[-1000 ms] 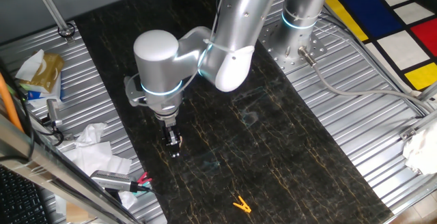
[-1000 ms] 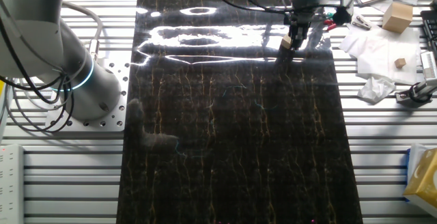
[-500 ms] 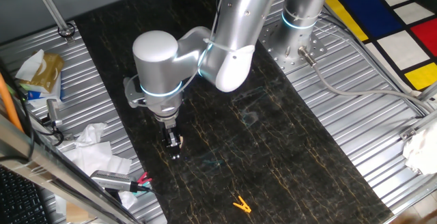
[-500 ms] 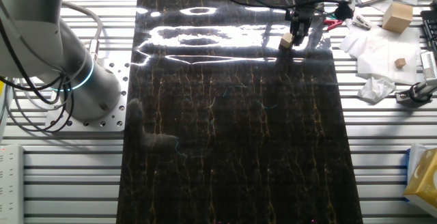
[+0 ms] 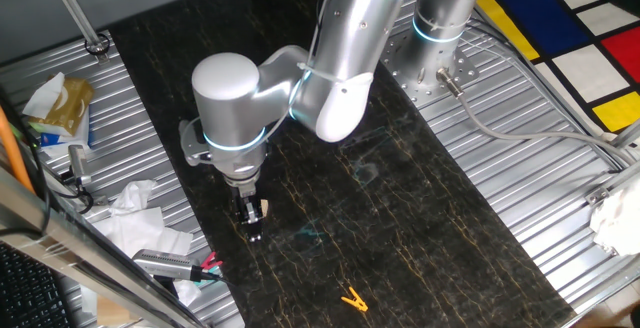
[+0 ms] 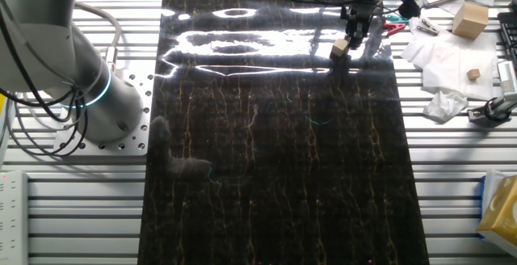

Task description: Hold a small block with the gripper and sweep it from left to right on the table

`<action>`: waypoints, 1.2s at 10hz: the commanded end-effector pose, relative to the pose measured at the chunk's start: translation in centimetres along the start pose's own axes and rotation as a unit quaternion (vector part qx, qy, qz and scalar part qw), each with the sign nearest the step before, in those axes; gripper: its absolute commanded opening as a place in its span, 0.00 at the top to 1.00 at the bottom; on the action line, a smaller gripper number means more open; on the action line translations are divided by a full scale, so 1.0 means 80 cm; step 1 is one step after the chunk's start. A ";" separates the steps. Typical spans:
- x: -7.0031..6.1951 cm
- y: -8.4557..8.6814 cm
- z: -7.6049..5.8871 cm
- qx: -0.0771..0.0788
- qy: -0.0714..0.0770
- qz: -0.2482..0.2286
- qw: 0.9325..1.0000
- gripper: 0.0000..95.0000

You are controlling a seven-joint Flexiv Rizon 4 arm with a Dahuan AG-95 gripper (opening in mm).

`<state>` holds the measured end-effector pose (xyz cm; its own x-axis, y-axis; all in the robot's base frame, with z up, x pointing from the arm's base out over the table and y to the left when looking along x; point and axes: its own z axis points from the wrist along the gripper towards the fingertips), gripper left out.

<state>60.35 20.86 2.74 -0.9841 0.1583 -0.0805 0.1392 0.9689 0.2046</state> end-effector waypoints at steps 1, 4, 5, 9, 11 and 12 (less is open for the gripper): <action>0.000 0.001 0.000 -0.003 0.000 -0.004 1.000 0.40; -0.001 0.002 0.001 0.000 0.003 -0.012 1.000 0.40; -0.002 0.002 0.001 0.001 0.006 -0.016 1.000 0.40; -0.002 0.003 0.001 0.060 0.009 -0.100 0.993 0.40; -0.002 0.003 0.001 0.071 0.008 -0.121 0.990 0.40; -0.003 0.003 0.001 0.071 0.007 -0.128 0.989 0.40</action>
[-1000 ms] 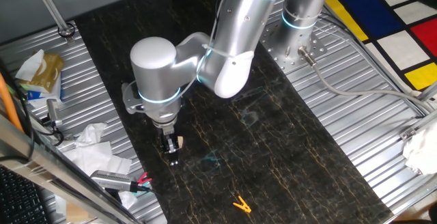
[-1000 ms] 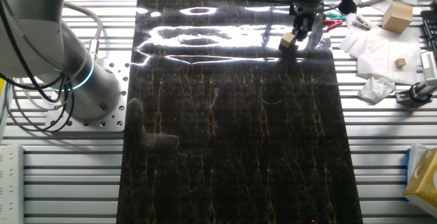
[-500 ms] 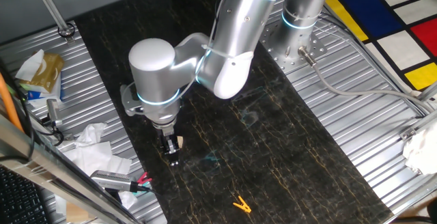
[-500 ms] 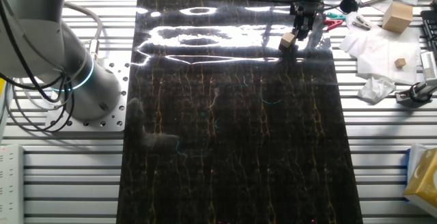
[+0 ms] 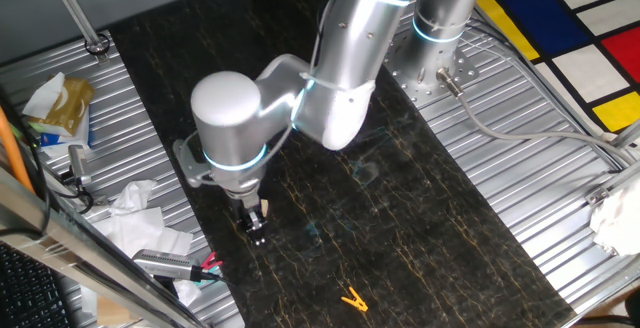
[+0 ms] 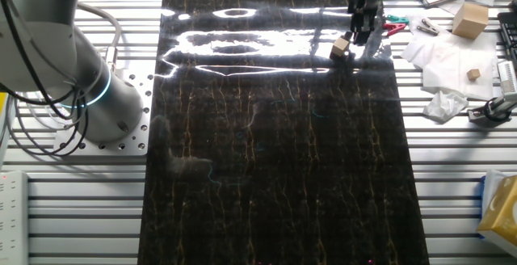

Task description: Hold a small block with the gripper and sweep it from left to right on the table

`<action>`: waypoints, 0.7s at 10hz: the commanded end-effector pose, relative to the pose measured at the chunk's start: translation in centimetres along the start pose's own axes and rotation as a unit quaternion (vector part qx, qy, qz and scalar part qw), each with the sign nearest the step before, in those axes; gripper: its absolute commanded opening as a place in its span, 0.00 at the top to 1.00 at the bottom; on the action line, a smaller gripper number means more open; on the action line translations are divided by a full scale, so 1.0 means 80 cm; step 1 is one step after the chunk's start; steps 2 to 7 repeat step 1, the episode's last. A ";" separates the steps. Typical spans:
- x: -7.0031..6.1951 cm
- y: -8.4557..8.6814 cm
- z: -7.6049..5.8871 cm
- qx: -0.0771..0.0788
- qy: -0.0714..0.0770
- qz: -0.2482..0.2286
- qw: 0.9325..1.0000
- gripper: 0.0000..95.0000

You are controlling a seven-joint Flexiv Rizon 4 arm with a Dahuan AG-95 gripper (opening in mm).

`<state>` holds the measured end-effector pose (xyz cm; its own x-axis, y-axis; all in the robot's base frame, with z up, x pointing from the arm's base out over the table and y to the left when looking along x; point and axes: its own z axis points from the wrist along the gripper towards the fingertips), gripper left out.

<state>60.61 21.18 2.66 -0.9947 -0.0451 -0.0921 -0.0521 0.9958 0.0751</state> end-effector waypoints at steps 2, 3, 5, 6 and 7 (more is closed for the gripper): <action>0.000 -0.001 -0.001 0.014 -0.001 -0.031 0.999 0.40; 0.000 -0.001 -0.001 0.014 -0.001 -0.031 0.999 0.40; 0.000 -0.001 -0.001 0.014 -0.001 -0.031 0.999 0.40; 0.000 -0.001 -0.001 0.014 -0.001 -0.031 0.999 0.40; 0.000 -0.001 -0.001 0.014 -0.001 -0.031 0.999 0.40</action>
